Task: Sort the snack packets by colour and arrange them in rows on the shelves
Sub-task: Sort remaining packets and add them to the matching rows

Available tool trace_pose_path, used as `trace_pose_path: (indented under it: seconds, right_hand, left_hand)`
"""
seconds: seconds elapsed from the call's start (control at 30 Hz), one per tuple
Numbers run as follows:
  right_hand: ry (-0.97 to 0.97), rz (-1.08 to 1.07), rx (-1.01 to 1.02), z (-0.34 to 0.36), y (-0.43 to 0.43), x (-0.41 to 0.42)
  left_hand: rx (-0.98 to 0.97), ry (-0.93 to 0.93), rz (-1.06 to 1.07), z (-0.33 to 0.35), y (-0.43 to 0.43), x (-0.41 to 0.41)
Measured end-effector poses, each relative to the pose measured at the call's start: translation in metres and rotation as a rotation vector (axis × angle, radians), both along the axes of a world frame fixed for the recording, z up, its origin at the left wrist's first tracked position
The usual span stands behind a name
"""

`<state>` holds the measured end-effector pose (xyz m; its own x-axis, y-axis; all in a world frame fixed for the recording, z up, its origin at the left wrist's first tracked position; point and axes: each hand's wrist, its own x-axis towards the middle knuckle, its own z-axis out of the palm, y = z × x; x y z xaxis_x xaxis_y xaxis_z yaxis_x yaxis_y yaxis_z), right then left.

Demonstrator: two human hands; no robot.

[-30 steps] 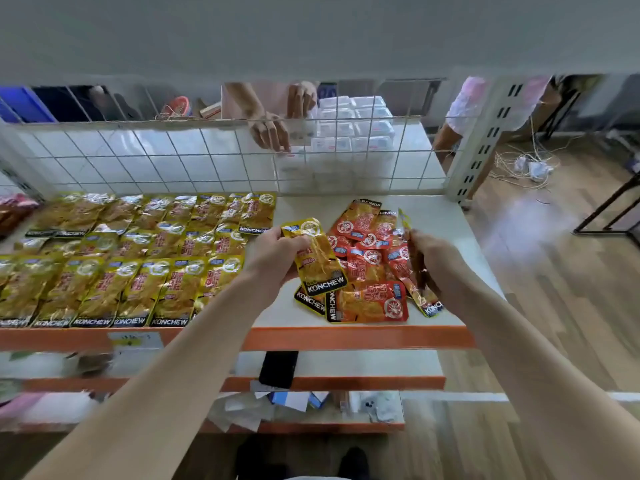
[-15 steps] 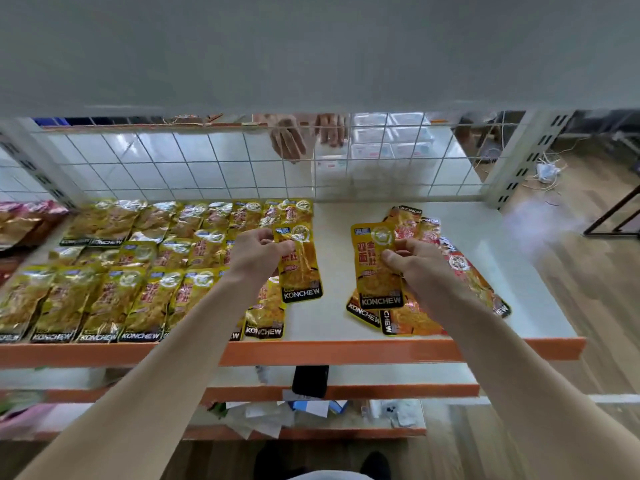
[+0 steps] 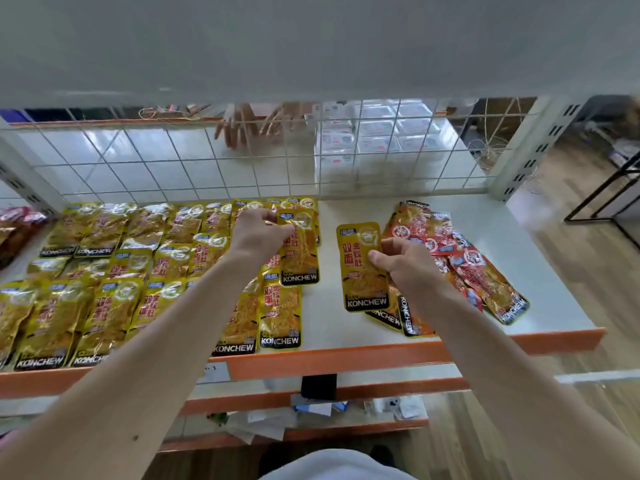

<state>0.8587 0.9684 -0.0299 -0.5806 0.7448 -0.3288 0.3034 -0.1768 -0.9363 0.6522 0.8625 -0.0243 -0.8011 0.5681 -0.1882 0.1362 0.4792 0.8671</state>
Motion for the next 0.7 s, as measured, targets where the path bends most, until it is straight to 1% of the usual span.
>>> trace_pose_path:
  seconds: [0.13,0.27,0.43,0.6,0.7]
  right_hand:
    - [-0.016,-0.015,-0.001,-0.003,-0.003,-0.002]
    - [-0.022,-0.029,-0.003,-0.005,-0.003,-0.001]
    - [-0.036,-0.026,0.014,-0.006,-0.007,-0.002]
    - [-0.041,-0.018,0.012,-0.008,-0.009,-0.004]
    - [-0.034,-0.024,0.002,-0.009,-0.01,-0.008]
  left_hand:
    - [-0.107,0.171,-0.066,-0.004,0.007,-0.004]
    - [-0.125,0.276,-0.11,-0.008,0.012,-0.003]
    - [-0.192,0.455,-0.163,-0.015,0.014,-0.002]
    - [-0.315,0.55,-0.135,-0.021,0.014,-0.003]
    - [-0.353,0.577,-0.145,-0.023,0.015,-0.002]
